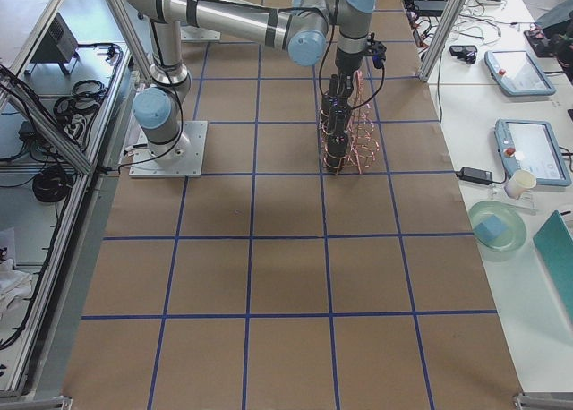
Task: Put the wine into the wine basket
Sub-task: 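Press the bottle down into the rack with the right gripper, then open the right gripper and hold it above the rack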
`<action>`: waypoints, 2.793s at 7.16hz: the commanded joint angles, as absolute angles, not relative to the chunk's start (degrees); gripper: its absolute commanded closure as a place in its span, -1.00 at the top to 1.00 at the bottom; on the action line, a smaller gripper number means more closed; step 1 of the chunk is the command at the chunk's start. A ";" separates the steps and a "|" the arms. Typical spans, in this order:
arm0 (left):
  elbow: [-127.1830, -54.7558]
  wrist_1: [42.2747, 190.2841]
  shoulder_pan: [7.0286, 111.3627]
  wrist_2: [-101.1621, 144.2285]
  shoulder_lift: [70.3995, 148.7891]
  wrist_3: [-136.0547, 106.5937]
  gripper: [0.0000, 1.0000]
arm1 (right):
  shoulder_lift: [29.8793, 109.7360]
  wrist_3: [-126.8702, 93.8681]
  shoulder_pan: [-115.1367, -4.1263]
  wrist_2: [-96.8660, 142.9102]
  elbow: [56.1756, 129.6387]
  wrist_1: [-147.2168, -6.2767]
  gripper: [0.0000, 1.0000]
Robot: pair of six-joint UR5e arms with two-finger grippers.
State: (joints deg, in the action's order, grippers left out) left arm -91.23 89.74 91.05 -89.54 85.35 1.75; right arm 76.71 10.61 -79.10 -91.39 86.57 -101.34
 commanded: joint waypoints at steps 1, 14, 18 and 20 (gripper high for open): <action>-91.23 89.74 91.05 -89.47 85.34 1.76 1.00 | 76.20 10.63 -79.10 -91.41 86.75 -101.34 -1.00; -91.23 89.82 91.14 -89.38 85.69 1.76 1.00 | 96.07 -1.40 -87.27 -91.32 86.13 -79.89 0.99; -91.23 89.74 91.14 -89.38 85.61 1.76 1.00 | 95.01 -1.41 -87.71 -91.32 86.48 -84.73 0.99; -91.23 89.74 91.14 -89.38 85.52 1.76 1.00 | 95.18 -1.41 -87.71 -91.41 86.48 -84.47 0.99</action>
State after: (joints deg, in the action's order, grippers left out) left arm -91.23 89.74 91.14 -89.38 85.55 1.76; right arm 95.10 -1.40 -87.71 -91.34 86.48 -84.63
